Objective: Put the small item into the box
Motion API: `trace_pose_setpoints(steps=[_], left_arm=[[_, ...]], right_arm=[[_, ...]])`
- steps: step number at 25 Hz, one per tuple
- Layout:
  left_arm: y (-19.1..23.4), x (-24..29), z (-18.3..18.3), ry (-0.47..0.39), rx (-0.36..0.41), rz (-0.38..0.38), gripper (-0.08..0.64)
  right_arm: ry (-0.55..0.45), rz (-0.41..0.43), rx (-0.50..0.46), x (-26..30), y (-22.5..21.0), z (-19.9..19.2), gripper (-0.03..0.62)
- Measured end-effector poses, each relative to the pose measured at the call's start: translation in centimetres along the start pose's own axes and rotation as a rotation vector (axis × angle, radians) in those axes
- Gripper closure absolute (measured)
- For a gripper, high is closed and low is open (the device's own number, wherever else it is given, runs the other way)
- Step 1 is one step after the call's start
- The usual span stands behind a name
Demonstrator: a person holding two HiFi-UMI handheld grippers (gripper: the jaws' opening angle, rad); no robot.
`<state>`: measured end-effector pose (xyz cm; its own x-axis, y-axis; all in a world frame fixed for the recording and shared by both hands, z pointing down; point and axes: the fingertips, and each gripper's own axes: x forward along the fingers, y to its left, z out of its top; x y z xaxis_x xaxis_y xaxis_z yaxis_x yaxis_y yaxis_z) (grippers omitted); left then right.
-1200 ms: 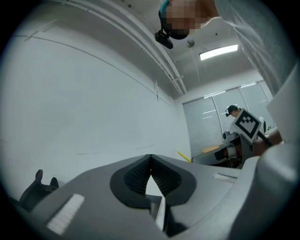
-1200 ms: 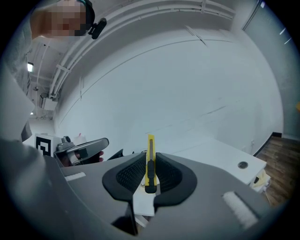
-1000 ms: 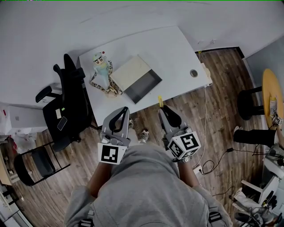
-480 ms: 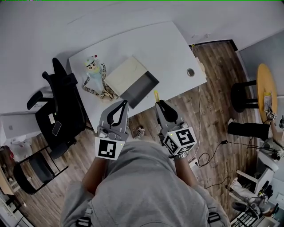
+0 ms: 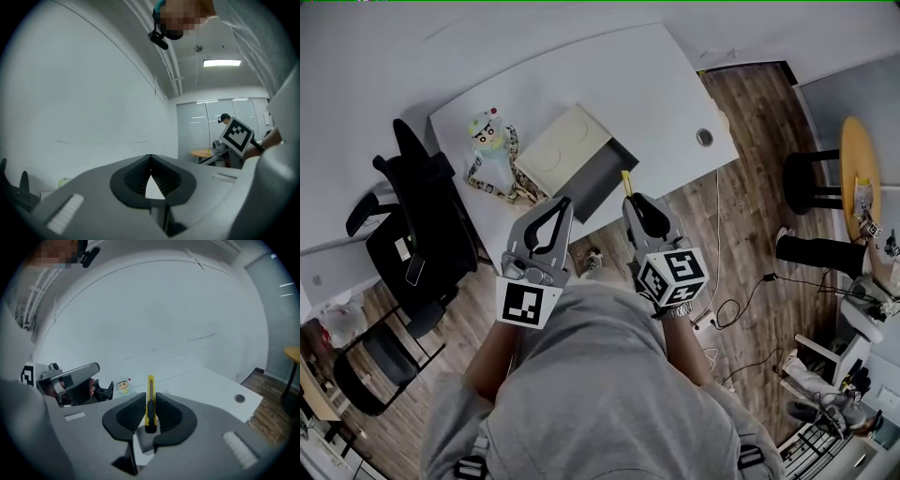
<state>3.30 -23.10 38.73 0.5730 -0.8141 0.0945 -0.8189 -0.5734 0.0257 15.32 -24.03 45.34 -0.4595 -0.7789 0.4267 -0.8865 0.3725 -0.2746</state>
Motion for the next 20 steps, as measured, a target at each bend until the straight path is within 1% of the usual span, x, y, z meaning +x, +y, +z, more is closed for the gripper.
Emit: trace_pose_setpoints(steps=[5, 7, 12, 16, 20], left_arm=[[0.7, 0.7, -0.7, 0.02, -0.006, -0.046, 0.557], [0.9, 1.0, -0.8, 0.015, 0.002, -0.066, 0.557], [1.4, 1.3, -1.3, 0.007, -0.013, -0.096, 0.557], [1.9, 1.6, -1.8, 0.003, -0.007, -0.114, 0.557], [2.5, 1.8, -1.5, -0.014, -0.008, -0.114, 0.557]], right_arm=[[0.055, -0.074, 0.028, 1.7, -0.8, -1.3, 0.511], [0.073, -0.098, 0.035, 2.3, -1.0, -1.7, 0.512], [0.116, -0.13, 0.04, 4.0, -1.2, -3.4, 0.511], [0.162, -0.163, 0.04, 5.8, -1.8, -5.4, 0.511], [0.194, -0.174, 0.062, 7.0, -2.1, -6.7, 0.511]])
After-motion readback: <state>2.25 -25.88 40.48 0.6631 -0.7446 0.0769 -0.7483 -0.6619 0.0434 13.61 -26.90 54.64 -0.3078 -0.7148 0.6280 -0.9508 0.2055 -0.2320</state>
